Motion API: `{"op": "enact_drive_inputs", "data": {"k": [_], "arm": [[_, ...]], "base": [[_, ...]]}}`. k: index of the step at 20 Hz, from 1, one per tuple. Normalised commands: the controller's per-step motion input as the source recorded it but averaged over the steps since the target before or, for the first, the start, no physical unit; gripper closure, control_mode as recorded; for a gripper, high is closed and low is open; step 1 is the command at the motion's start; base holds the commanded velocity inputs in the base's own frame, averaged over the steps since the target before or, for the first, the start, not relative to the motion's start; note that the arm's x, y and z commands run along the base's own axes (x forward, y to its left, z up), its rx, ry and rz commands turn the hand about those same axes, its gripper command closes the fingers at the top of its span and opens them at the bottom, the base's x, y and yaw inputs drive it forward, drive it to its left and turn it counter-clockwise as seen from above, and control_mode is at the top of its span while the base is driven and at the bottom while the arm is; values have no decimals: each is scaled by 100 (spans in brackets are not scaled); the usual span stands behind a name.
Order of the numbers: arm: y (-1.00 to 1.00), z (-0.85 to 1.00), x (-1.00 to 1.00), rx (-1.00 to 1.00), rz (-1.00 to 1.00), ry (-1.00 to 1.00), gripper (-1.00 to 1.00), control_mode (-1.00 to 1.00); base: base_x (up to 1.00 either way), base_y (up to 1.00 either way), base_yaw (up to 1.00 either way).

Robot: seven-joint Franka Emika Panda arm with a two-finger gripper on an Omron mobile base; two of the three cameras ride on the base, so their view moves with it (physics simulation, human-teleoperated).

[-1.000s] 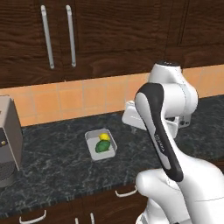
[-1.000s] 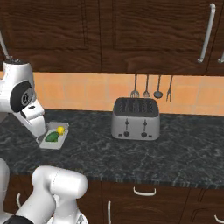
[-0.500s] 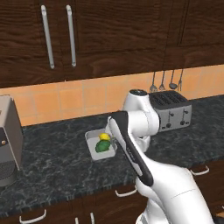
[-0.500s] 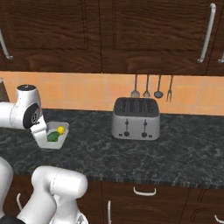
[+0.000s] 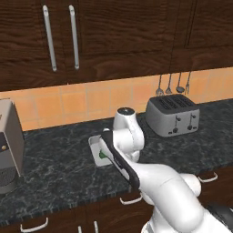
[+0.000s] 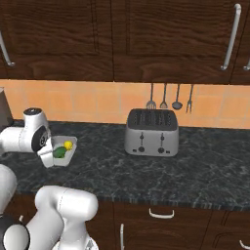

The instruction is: Take the meat container that has the fish and place it on the second highest rack of the freezer. Then take the vegetable container that has the broccoli and lemon and place it on the highest rack of the freezer.

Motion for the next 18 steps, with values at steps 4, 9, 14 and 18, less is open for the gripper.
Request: {"op": "enact_drive_inputs", "data": {"k": [4, 9, 14, 18], "arm": [[5, -50, 40, 0, -8, 2, -100, -100], [1, -32, 50, 0, 2, 6, -100, -100], [4, -29, 48, 0, 15, 5, -100, -100], [25, -32, 39, 0, 15, 7, -100, -100]], "base": [[0, 0, 0], [0, 0, 0], [0, 0, 0], [0, 0, 0]]}}
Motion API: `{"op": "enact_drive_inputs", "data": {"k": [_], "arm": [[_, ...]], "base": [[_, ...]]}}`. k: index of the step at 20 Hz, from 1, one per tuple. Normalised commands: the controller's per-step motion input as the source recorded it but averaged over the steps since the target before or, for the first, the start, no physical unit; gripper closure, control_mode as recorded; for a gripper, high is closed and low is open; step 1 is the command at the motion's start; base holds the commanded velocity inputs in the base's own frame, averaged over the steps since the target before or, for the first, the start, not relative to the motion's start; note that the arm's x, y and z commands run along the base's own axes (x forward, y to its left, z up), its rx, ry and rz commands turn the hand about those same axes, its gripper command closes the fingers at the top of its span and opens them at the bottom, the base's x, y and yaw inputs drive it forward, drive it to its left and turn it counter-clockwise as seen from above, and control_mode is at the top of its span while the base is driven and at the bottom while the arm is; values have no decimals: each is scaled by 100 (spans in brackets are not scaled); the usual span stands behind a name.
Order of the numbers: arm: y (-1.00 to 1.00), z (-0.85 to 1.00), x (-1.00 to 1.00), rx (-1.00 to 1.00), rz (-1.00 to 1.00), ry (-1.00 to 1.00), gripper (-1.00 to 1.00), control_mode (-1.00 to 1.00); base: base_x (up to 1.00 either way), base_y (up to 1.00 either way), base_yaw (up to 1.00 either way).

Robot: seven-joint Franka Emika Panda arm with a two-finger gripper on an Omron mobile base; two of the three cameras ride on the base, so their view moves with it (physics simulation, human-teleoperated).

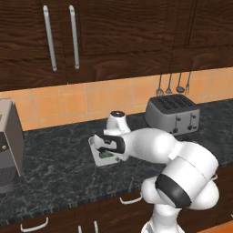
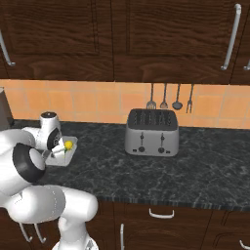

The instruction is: Take the meat container that has the fish and place it on the second highest rack of the freezer. Then take the vegetable container that has the broccoli and lemon and place it on the highest rack of the freezer.

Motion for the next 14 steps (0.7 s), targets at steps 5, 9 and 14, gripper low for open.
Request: {"op": "enact_drive_inputs", "data": {"k": [5, 9, 14], "arm": [[20, -31, -10, -1, 4, 0, -100, -100], [0, -6, -61, 0, 0, -8, -100, -100], [-11, -1, -4, 1, 0, 3, -100, -100]], "base": [[0, 0, 0], [0, 0, 0], [0, 0, 0]]}}
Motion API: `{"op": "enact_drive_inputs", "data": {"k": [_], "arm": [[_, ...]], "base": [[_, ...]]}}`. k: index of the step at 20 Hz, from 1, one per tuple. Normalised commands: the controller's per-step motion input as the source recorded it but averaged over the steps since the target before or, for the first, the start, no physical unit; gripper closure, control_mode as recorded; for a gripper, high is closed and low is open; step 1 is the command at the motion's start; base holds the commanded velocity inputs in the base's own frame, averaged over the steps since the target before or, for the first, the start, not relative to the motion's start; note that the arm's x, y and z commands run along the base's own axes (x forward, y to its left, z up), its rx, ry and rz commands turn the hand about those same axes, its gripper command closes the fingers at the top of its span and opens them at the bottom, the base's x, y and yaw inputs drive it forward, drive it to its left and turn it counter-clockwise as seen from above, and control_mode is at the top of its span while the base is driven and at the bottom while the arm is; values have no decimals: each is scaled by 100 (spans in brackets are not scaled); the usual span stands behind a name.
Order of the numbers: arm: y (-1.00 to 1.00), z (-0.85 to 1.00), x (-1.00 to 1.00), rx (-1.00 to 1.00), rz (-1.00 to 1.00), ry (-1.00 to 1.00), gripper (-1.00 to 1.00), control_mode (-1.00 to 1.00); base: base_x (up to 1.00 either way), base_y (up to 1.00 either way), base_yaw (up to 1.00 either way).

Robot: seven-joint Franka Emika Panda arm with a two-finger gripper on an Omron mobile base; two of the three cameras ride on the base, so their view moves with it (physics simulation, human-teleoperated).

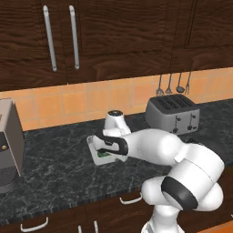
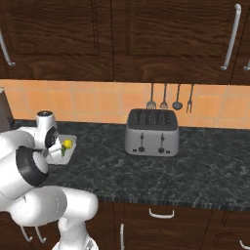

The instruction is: Take the meat container that has the fish and place it on the second highest rack of the freezer. Then take the vegetable container that has the broccoli and lemon and place it on the highest rack of the freezer.

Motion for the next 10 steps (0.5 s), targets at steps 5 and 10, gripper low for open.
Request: {"op": "enact_drive_inputs", "data": {"k": [5, 10], "arm": [[-5, -19, 40, 2, 0, 20, -100, -100], [0, -29, -12, 0, 5, 11, -100, -100]], "base": [[0, 0, 0], [0, 0, 0]]}}
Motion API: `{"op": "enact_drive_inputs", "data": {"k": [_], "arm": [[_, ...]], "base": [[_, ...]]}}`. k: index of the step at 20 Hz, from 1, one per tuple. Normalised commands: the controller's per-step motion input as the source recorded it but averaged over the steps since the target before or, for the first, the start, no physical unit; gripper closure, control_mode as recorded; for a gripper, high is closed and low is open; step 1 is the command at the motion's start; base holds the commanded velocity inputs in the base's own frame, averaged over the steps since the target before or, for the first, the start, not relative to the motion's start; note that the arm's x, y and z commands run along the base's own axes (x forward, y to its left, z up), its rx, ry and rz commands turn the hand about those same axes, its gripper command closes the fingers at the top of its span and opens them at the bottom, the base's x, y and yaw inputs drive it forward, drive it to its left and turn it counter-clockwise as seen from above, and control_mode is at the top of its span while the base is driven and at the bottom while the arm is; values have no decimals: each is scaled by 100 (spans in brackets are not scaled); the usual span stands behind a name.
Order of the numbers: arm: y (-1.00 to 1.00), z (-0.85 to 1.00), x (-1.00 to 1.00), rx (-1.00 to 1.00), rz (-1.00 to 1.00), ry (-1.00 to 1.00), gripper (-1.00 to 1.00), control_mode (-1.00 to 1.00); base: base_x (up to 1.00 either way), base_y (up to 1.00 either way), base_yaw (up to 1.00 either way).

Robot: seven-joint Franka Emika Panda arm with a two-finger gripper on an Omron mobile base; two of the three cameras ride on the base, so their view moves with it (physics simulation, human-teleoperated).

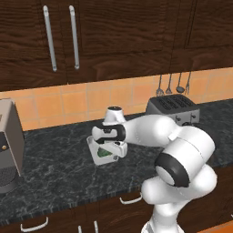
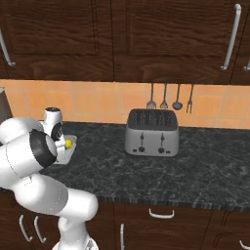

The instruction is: Take the meat container that has the fish and place it on the second highest rack of the freezer. Then take the vegetable container that has the broccoli and lemon and place it on the highest rack of the freezer.

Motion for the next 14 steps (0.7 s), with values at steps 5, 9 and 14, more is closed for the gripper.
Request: {"op": "enact_drive_inputs", "data": {"k": [5, 9, 14], "arm": [[-4, -11, -55, 0, 8, -3, -100, -100], [-9, -26, 3, 0, 0, 4, -100, -100], [-13, -25, -8, 0, 0, 3, -100, -100]], "base": [[0, 0, 0], [0, 0, 0], [0, 0, 0]]}}
